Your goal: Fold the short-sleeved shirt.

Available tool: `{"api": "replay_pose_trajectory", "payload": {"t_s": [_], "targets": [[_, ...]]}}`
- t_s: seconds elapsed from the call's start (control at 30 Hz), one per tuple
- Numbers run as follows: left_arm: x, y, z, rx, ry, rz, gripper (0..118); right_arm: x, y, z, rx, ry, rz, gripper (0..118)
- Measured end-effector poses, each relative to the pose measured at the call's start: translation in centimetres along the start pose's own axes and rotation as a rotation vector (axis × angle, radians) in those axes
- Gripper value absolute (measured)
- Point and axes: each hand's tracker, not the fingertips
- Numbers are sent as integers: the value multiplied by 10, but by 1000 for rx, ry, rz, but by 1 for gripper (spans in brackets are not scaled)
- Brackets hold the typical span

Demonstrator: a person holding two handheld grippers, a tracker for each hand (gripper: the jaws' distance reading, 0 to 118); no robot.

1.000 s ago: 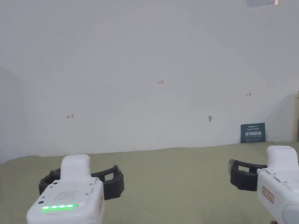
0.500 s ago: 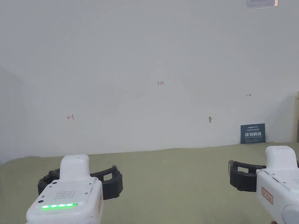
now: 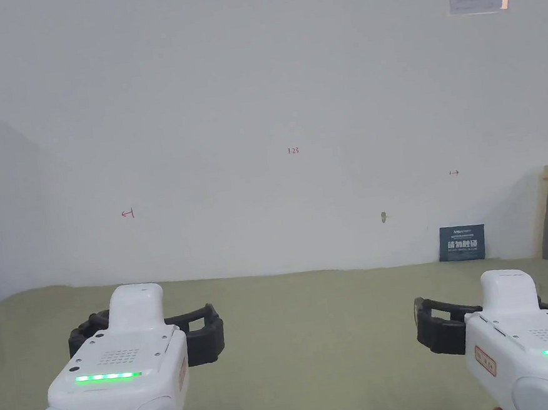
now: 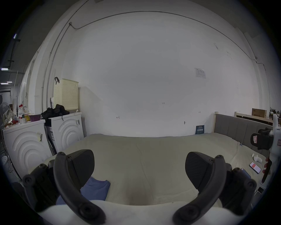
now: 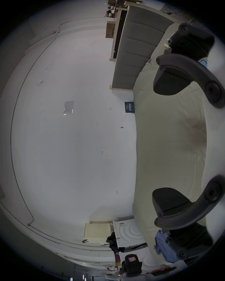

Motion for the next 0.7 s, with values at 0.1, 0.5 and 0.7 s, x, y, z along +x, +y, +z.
{"api": "replay_pose_trajectory", "payload": {"t_s": [0.1,0.5,0.7], "targets": [[-1,0,-2,2,-2,1,118,0,0,-1,2,1,7,118],[0,2,1,2,-3,5,118,2,1,-1,6,0,6,118],[0,2,1,1,-2,4,118,2,1,0,8,1,10,118]]}}
